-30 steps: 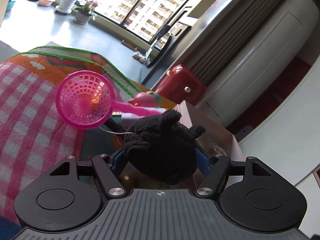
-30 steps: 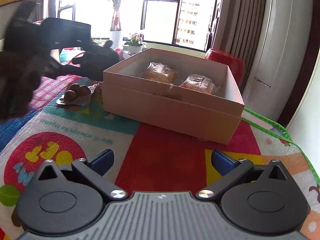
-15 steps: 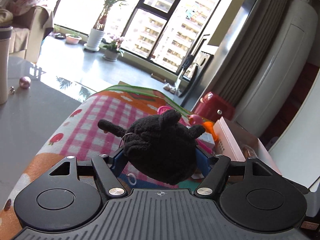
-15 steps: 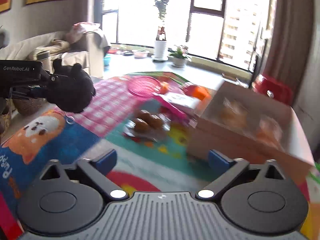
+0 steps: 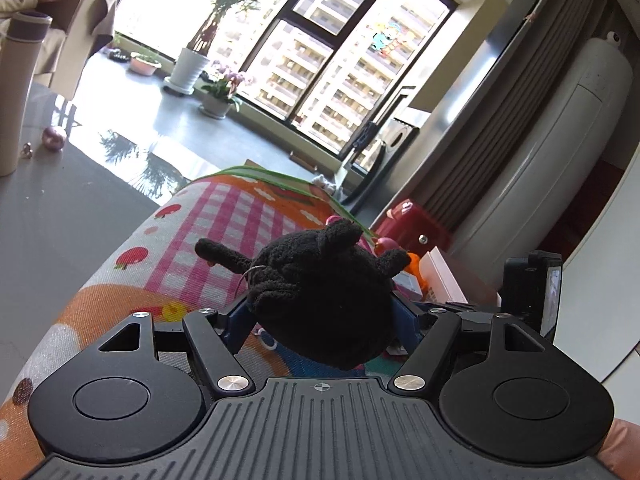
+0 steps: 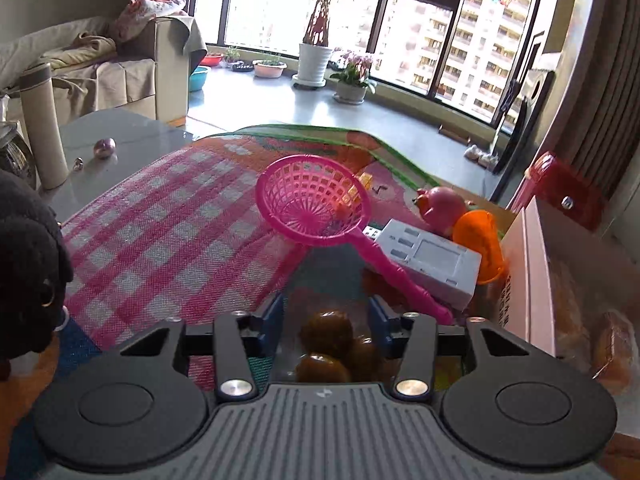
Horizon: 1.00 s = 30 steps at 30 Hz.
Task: Organize objects
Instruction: 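Grasp the black plush toy with the left tool while the right grasps the snack tray, then carry the plush into the pink box with the left tool while the right drops the tray in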
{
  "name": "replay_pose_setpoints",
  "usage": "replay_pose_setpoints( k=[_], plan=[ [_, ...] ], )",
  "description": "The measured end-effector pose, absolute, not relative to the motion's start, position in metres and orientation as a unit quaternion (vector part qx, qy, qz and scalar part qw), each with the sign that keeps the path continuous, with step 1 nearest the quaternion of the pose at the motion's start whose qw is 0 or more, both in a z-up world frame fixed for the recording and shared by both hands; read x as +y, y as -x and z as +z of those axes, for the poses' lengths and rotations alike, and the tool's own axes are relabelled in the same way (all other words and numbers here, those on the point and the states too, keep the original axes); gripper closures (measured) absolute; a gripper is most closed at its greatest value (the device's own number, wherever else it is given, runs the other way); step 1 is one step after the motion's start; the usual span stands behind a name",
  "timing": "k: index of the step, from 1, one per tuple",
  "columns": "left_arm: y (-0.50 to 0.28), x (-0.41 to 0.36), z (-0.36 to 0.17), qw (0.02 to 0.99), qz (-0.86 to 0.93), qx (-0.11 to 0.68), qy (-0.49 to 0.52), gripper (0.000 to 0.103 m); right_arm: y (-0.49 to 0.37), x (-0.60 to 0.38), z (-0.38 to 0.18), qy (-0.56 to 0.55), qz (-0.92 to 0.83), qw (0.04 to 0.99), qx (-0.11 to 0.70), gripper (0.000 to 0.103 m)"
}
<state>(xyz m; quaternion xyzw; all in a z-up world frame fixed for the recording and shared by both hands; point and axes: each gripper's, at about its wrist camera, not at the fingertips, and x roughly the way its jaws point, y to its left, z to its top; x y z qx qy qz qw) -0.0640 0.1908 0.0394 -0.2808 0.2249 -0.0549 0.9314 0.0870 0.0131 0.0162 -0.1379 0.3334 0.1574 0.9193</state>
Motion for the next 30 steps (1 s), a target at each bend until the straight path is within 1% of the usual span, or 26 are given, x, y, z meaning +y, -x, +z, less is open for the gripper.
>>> replay_pose_setpoints(
  k=[2,10,11,12,13,14,15,17,19,22,23,25,27,28,29,30],
  plan=[
    [0.067,0.191,0.037,0.93,-0.061,0.226,0.282,0.027,-0.076,0.008,0.018,0.14,0.173,0.913,0.342,0.067],
    [0.062,0.172,0.033,0.925,-0.088,0.24,0.281,0.027,0.014,-0.047,0.023,0.165,0.235,0.893,0.347,0.067],
    [0.061,0.167,0.034,0.925,-0.093,0.244,0.275,0.027,0.025,-0.056,0.025,0.164,0.235,0.895,0.342,0.062],
    [0.06,0.161,0.035,0.926,-0.097,0.247,0.269,0.027,0.033,-0.063,0.026,0.165,0.231,0.898,0.336,0.052],
    [0.058,0.157,0.036,0.926,-0.102,0.25,0.264,0.027,0.041,-0.071,0.027,0.165,0.225,0.902,0.329,0.046],
    [0.056,0.15,0.037,0.926,-0.107,0.253,0.257,0.027,0.048,-0.079,0.029,0.159,0.218,0.908,0.322,0.034],
    [0.054,0.144,0.037,0.926,-0.113,0.256,0.253,0.027,0.05,-0.085,0.03,0.149,0.213,0.911,0.321,0.028],
    [0.05,0.135,0.038,0.925,-0.121,0.263,0.246,0.027,0.048,-0.096,0.029,0.124,0.208,0.912,0.33,0.027],
    [0.046,0.125,0.037,0.925,-0.125,0.271,0.236,0.027,0.041,-0.101,0.025,0.092,0.209,0.908,0.351,0.023],
    [0.044,0.118,0.036,0.924,-0.125,0.281,0.226,0.027,0.026,-0.1,0.017,0.035,0.214,0.898,0.383,0.01],
    [0.043,0.116,0.036,0.924,-0.124,0.285,0.224,0.027,0.025,-0.099,0.017,0.023,0.212,0.9,0.381,0.006],
    [0.041,0.117,0.035,0.924,-0.118,0.291,0.22,0.027,0.024,-0.087,0.015,0.029,0.214,0.899,0.38,0.006],
    [0.041,0.116,0.036,0.924,-0.114,0.294,0.217,0.027,0.028,-0.07,0.011,0.077,0.212,0.902,0.369,0.019],
    [0.043,0.116,0.037,0.925,-0.112,0.294,0.214,0.027,0.033,-0.064,0.011,0.099,0.213,0.904,0.356,0.022],
    [0.044,0.115,0.039,0.925,-0.111,0.294,0.212,0.027,0.037,-0.063,0.012,0.108,0.221,0.904,0.35,0.03],
    [0.046,0.116,0.04,0.926,-0.11,0.294,0.21,0.027,0.04,-0.062,0.015,0.111,0.233,0.899,0.353,0.03]
  ],
)
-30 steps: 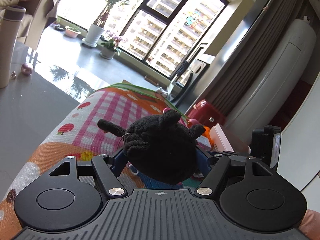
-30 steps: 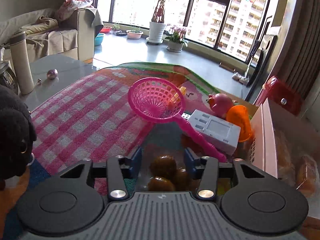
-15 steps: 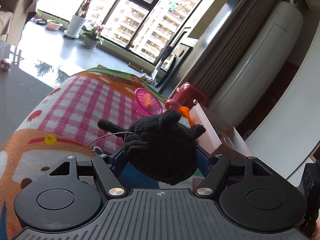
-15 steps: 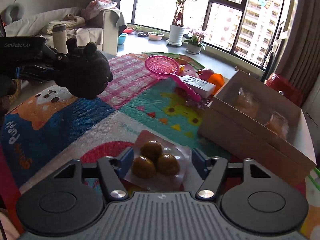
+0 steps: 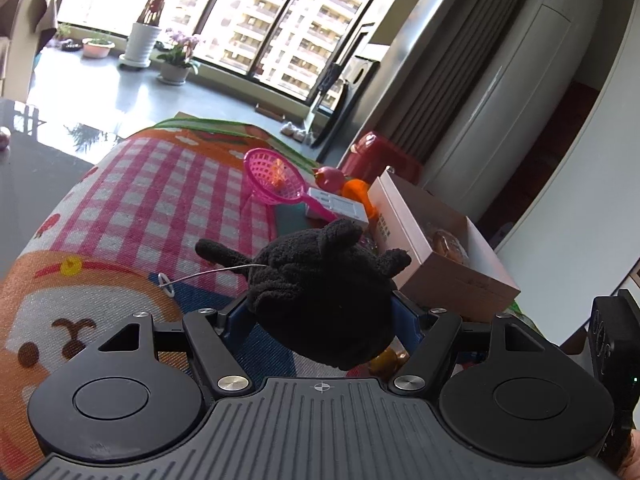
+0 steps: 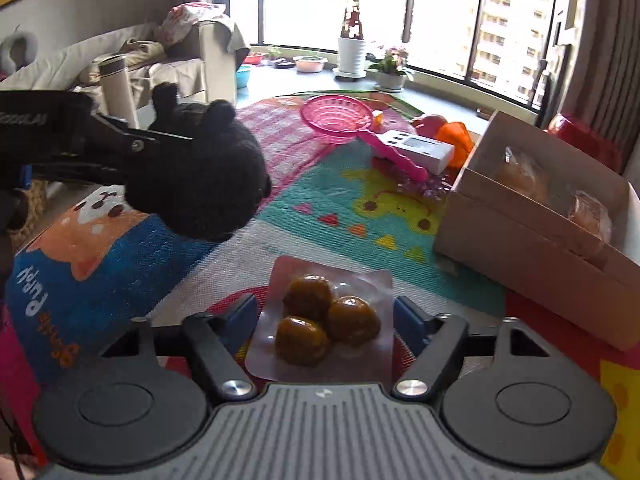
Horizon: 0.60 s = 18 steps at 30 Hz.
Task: Organize objects
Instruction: 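Carry the plush into the pink box with the left tool while the right drops the tray in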
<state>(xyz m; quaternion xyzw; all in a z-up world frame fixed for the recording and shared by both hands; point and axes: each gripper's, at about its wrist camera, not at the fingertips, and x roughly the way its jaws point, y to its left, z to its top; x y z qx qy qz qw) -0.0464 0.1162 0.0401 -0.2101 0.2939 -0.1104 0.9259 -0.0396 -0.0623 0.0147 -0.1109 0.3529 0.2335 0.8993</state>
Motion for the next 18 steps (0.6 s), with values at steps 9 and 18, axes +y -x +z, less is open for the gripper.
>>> replay_pose_setpoints(
  k=[9,18],
  plan=[
    [0.054,0.099,0.053,0.925,-0.129,0.306,0.184,0.027,0.071,-0.095,0.045,0.097,0.229,0.916,0.316,0.03],
    [0.039,0.046,0.112,0.932,-0.206,0.268,0.128,0.027,0.107,-0.159,0.088,0.067,0.178,0.953,0.238,0.03]
  ],
)
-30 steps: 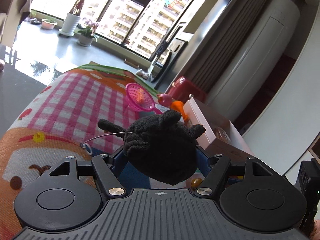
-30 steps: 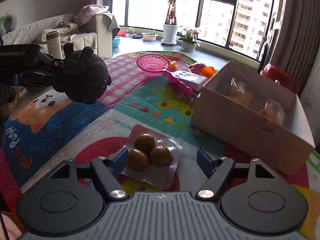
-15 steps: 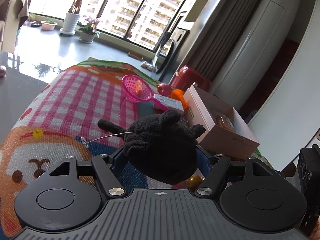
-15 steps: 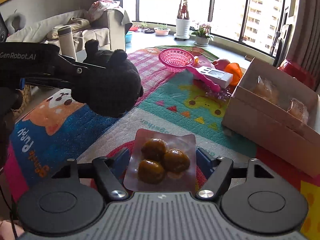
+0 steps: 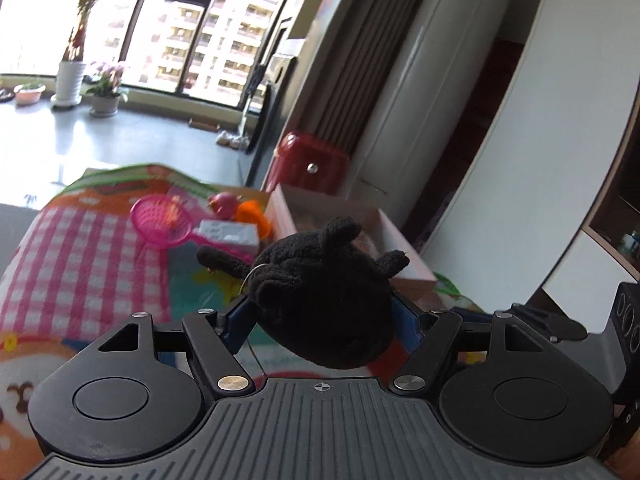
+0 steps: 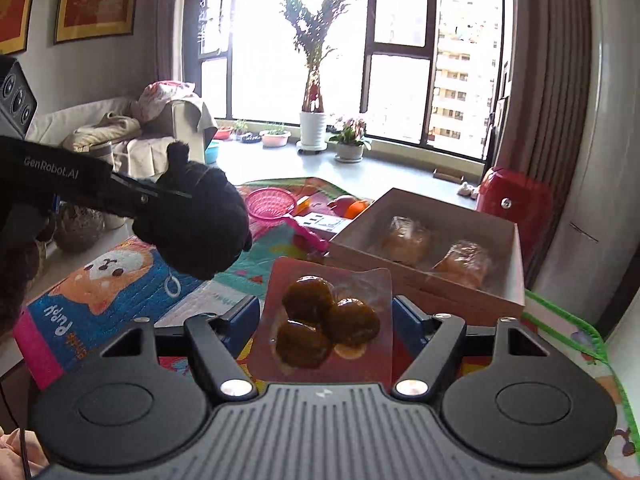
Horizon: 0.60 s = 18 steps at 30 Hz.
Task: Organize objects
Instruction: 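Carry the plush into the pink box with the left tool while the right drops the tray in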
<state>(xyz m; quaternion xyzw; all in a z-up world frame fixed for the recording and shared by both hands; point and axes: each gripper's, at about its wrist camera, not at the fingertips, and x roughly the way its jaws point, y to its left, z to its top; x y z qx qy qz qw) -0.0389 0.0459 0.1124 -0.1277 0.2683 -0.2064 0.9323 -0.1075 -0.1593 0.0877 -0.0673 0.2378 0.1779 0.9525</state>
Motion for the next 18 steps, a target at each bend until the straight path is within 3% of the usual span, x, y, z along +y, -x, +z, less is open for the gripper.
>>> replay_pose_setpoints(
  k=[7,9,12,14,18],
  plan=[
    [-0.046,-0.017,0.151,0.942,-0.229,0.217,0.114,0.028,0.116,-0.193,0.087,0.034,0.146,0.964,0.221,0.03],
    [-0.081,-0.035,0.137,0.939,-0.246,0.221,0.098,0.033,0.116,-0.201,0.085,0.026,0.137,0.965,0.22,0.03],
    [-0.12,-0.061,0.101,0.936,-0.22,0.269,0.061,0.033,0.117,-0.211,0.081,0.015,0.123,0.967,0.221,0.03],
    [-0.124,-0.064,0.09,0.944,-0.205,0.255,0.045,0.033,0.118,-0.214,0.08,0.013,0.113,0.969,0.219,0.03],
    [-0.104,-0.03,0.088,0.947,-0.204,0.225,0.109,0.033,0.112,-0.224,0.084,0.0,0.104,0.971,0.215,0.03]
  ],
)
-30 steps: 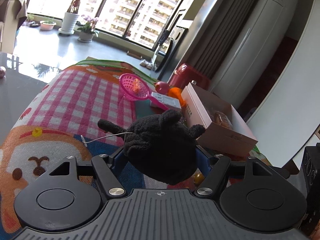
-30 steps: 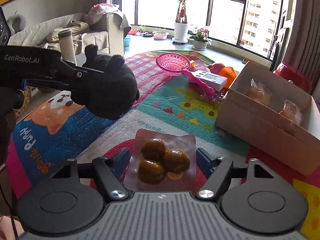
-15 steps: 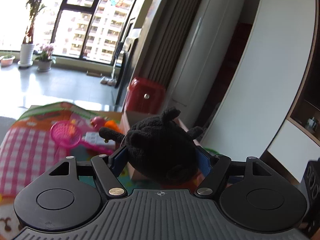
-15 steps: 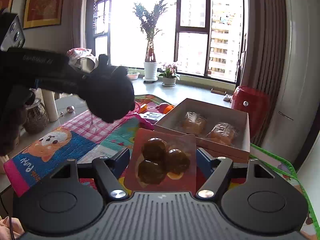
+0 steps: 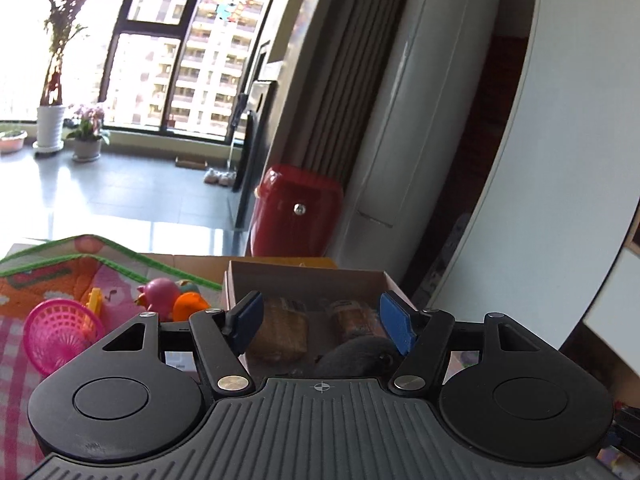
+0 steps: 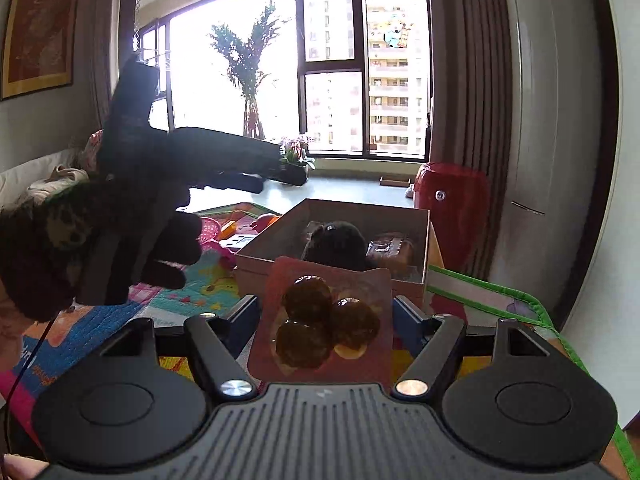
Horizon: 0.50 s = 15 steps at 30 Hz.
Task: Organize objects
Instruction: 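Carry the plush into the pink box with the left tool while the right drops the tray in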
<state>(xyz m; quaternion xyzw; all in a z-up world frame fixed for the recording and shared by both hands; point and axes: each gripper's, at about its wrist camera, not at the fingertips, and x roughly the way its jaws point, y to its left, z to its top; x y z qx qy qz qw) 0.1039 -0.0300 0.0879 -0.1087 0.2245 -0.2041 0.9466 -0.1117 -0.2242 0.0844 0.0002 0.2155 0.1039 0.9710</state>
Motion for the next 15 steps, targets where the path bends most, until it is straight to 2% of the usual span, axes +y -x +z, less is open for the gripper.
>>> replay_pose_setpoints(
  k=[5,9,10,12,15],
  plan=[
    [-0.067,0.004,0.073,0.947,-0.198,0.231,0.102,0.033,0.077,-0.227,0.113,0.01,0.096,0.978,0.187,0.03],
    [-0.055,0.019,0.057,0.938,-0.199,0.26,0.113,0.033,0.009,-0.229,0.152,-0.012,0.086,0.98,0.179,0.029],
    [-0.054,0.022,0.054,0.936,-0.197,0.266,0.117,0.033,-0.012,-0.229,0.158,-0.019,0.086,0.979,0.184,0.027],
    [-0.052,0.027,0.047,0.932,-0.191,0.281,0.123,0.033,-0.051,-0.227,0.163,-0.024,0.076,0.975,0.205,0.01],
    [-0.047,0.036,0.034,0.93,-0.177,0.302,0.111,0.033,-0.076,-0.23,0.151,-0.026,0.038,0.974,0.22,0.004]
  ],
)
